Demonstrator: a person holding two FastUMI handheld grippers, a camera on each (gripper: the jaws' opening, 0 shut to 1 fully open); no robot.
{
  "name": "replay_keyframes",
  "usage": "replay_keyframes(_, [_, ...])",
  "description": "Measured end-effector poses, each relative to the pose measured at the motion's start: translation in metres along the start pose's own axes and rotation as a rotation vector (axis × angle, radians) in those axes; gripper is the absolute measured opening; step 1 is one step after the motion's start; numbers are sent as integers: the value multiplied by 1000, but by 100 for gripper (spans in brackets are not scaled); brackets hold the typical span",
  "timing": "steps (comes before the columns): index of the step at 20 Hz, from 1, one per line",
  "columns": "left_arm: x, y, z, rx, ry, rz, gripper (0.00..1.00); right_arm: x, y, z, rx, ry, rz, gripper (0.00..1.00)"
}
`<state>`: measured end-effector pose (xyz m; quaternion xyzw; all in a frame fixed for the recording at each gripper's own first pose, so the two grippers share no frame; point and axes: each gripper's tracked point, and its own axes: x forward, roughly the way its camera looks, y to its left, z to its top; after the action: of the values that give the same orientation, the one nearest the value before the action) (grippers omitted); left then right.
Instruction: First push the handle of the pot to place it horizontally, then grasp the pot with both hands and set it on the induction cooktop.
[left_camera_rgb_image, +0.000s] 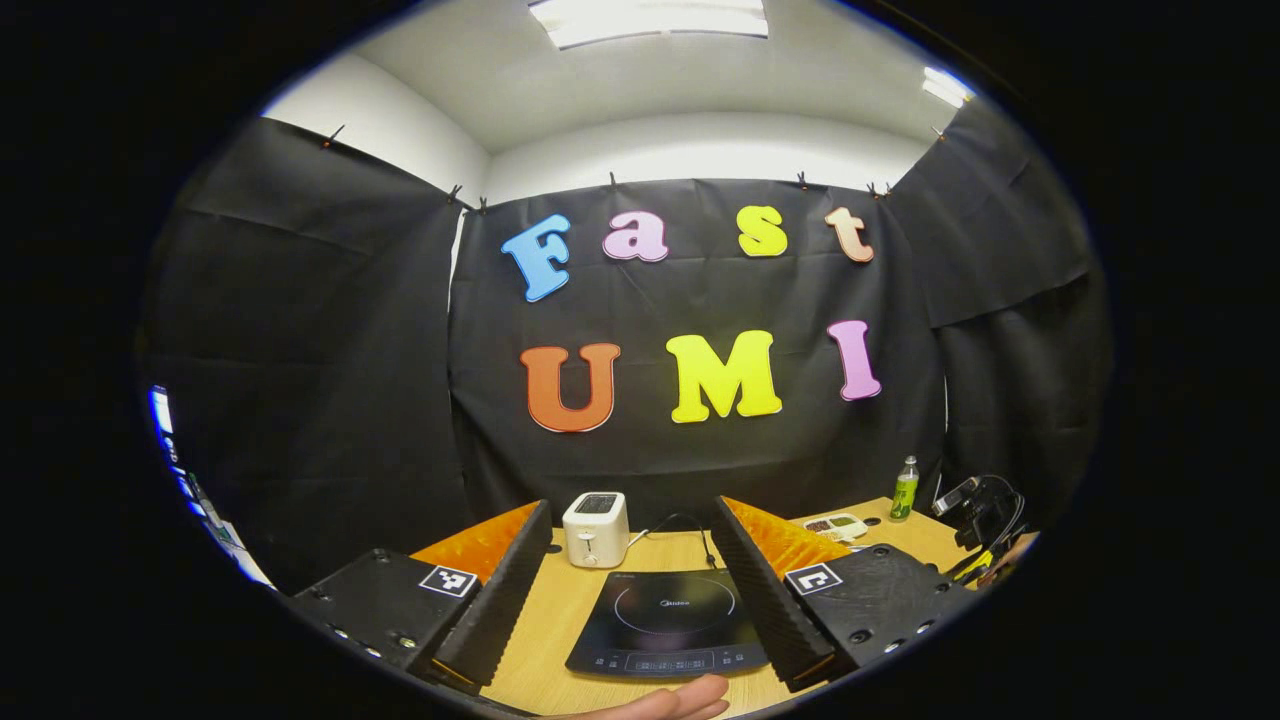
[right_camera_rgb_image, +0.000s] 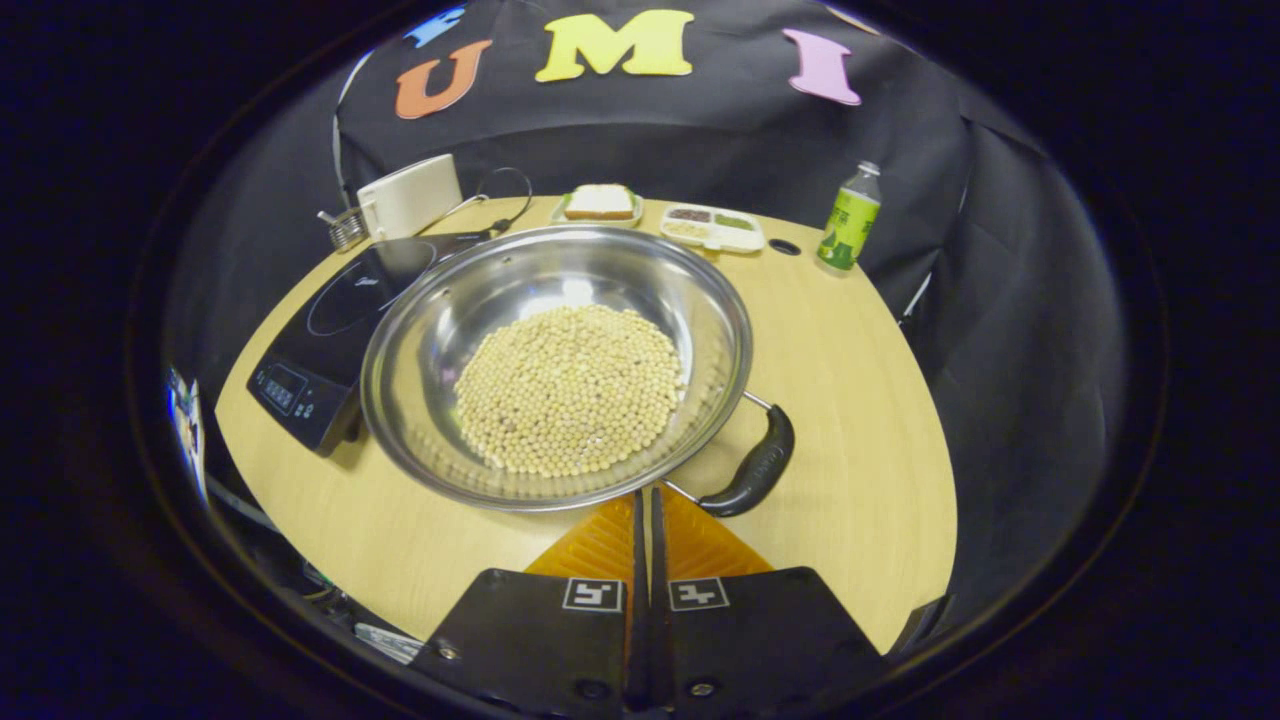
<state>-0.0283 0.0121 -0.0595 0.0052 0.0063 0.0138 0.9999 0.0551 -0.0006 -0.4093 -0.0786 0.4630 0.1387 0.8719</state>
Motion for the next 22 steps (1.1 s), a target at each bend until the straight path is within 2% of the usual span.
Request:
replay_keyframes(4, [9,-12,-17,-16,25,-27,96,12,-24,12,29,-38,-60,1])
replay_keyframes(7, [17,-17,-33,-22,61,-39,96,21,-36,23,4,-77,-107,4])
replay_keyframes(9, [22,-17,-38,-14,74,-36,96,27,-40,31,-12,-98,-128,0])
replay_keyframes(10, [24,-20,-42,-13,81,-40,96,30,-40,35,-22,-108,-131,4])
replay_keyframes(12, [27,-27,-49,-13,94,-54,96,34,-37,42,-20,-121,-128,0])
replay_keyframes(13, [30,-30,-52,-9,101,-60,96,37,-35,44,-15,-126,-122,4])
replay_keyframes(15, [37,-37,-60,-3,118,-75,96,40,-29,49,-3,-141,-110,4])
replay_keyframes(18, [54,-59,-82,-16,187,-125,96,41,-29,57,9,-175,-114,1])
replay_keyframes(22, [77,-88,-110,-59,281,-187,96,30,-31,66,16,-237,-117,5])
